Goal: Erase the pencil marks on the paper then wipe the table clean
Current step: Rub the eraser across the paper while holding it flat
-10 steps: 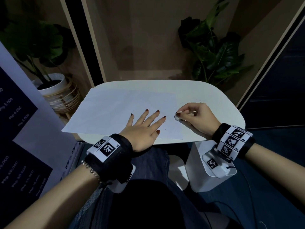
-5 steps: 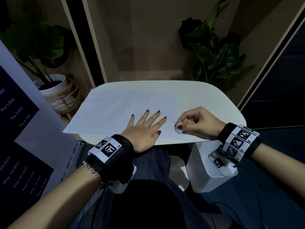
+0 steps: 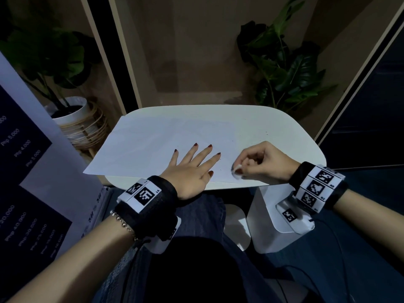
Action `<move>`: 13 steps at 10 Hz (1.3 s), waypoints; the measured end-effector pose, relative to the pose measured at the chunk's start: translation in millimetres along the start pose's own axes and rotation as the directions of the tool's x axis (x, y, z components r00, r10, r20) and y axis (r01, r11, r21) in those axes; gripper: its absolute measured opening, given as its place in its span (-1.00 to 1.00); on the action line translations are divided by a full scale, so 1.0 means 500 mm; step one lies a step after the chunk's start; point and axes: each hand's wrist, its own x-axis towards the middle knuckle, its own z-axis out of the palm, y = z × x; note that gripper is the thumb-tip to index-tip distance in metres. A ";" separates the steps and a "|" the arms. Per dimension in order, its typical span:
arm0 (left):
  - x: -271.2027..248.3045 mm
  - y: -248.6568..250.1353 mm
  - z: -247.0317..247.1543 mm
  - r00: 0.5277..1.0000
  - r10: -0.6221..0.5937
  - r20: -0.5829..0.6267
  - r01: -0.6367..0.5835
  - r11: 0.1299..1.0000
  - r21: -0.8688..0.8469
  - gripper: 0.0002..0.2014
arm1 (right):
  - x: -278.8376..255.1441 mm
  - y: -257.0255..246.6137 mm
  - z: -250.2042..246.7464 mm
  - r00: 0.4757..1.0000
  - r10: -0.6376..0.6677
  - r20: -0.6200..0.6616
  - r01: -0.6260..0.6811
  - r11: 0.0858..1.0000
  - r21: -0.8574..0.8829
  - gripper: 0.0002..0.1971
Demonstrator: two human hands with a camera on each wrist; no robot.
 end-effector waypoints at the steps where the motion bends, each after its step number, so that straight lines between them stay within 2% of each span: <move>1: -0.001 0.001 0.000 1.000 -0.003 0.002 0.003 1.000 0.003 -0.48 | -0.003 -0.003 0.001 1.000 -0.003 -0.018 0.003 1.000 0.026 -0.94; 2: 0.000 0.001 0.000 1.000 -0.005 0.000 0.005 1.000 0.003 -0.48 | 0.003 0.009 0.007 0.988 -0.012 -0.153 0.021 0.998 0.052 -0.94; 3: -0.001 0.002 0.001 1.000 -0.005 -0.004 0.005 1.000 0.005 -0.48 | 0.000 0.005 -0.009 0.999 -0.001 0.033 0.001 1.000 -0.002 -0.96; 5: 0.000 0.001 -0.001 1.000 -0.001 -0.002 0.001 1.000 0.001 -0.48 | 0.004 0.010 0.006 0.989 -0.007 -0.146 0.022 0.994 0.107 -0.97; 6: -0.001 0.002 0.000 1.000 -0.004 -0.005 0.004 1.000 0.009 -0.48 | 0.001 0.003 -0.006 1.000 -0.007 0.026 0.008 1.000 -0.021 -0.95; 7: -0.001 0.003 -0.001 1.000 -0.007 -0.003 0.007 1.000 0.014 -0.48 | -0.002 -0.001 -0.005 1.000 -0.009 0.023 0.009 1.000 0.004 -0.94; 8: 0.000 0.002 -0.001 1.000 -0.008 0.002 0.008 1.000 0.012 -0.48 | -0.002 0.000 0.004 0.998 -0.041 -0.055 0.041 0.999 0.003 -0.95; 9: -0.001 0.002 0.000 1.000 -0.006 -0.002 0.006 1.000 0.013 -0.48 | -0.003 -0.003 -0.006 0.994 -0.020 0.104 0.028 0.996 -0.083 -0.94; 10: -0.002 0.002 0.000 1.000 -0.002 -0.005 0.002 1.000 0.013 -0.48 | -0.001 0.002 -0.001 0.999 -0.029 -0.016 0.029 1.000 0.000 -0.94; 12: -0.001 0.002 0.000 1.000 -0.002 -0.002 0.002 1.000 0.020 -0.48 | -0.001 0.003 -0.010 0.997 -0.013 0.080 0.016 0.999 -0.037 -0.92; 13: -0.001 0.001 0.000 1.000 0.000 -0.003 0.000 1.000 0.016 -0.48 | 0.003 0.006 0.008 0.994 -0.034 -0.104 0.039 0.998 0.044 -0.95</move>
